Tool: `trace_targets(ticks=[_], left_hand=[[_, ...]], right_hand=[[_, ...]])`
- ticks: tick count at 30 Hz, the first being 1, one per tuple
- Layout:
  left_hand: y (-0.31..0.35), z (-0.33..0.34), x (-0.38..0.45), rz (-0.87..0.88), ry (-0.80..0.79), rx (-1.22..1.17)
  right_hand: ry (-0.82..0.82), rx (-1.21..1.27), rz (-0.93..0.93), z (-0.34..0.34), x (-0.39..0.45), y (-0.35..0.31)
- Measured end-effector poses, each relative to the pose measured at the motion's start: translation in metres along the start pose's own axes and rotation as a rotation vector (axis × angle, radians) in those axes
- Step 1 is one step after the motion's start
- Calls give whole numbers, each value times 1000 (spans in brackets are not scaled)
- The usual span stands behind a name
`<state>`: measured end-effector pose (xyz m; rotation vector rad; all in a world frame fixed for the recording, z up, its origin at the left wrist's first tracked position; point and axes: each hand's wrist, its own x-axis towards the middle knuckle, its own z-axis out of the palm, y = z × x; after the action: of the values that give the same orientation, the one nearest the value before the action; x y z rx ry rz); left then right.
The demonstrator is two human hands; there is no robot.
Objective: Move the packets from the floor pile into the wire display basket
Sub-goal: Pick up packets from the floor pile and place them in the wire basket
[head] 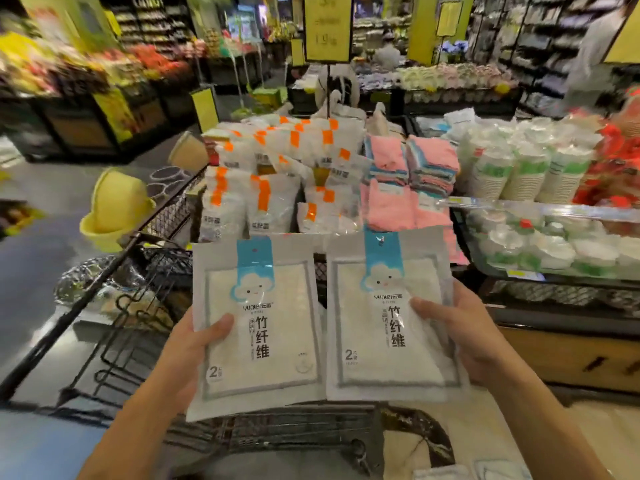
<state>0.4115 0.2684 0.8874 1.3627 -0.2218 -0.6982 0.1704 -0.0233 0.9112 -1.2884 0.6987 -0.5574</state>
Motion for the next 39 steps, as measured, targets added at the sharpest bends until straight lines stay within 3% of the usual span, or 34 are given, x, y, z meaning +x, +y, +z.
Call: trace_targets(ticks=[6,13,18,23,29,39], left_hand=[[6,-107,18,-4,80,-17],[0,-170,35,-60,129,11],[-14,-176,63,-109,215,19],[-32,-172,86,-164,193,-31],[-50,-172,121,-252,366,71],[-86,-164,194,-368,325,61]], right_hand=[[-82,-23,48,103,25,31],[-88,-89,137,163,50,58],[-93,-113,185,178,83,78],[-105,-86,250,185,123,107],[-96,-66,332,177,177,141],[-58,-120,465,175,231,205]])
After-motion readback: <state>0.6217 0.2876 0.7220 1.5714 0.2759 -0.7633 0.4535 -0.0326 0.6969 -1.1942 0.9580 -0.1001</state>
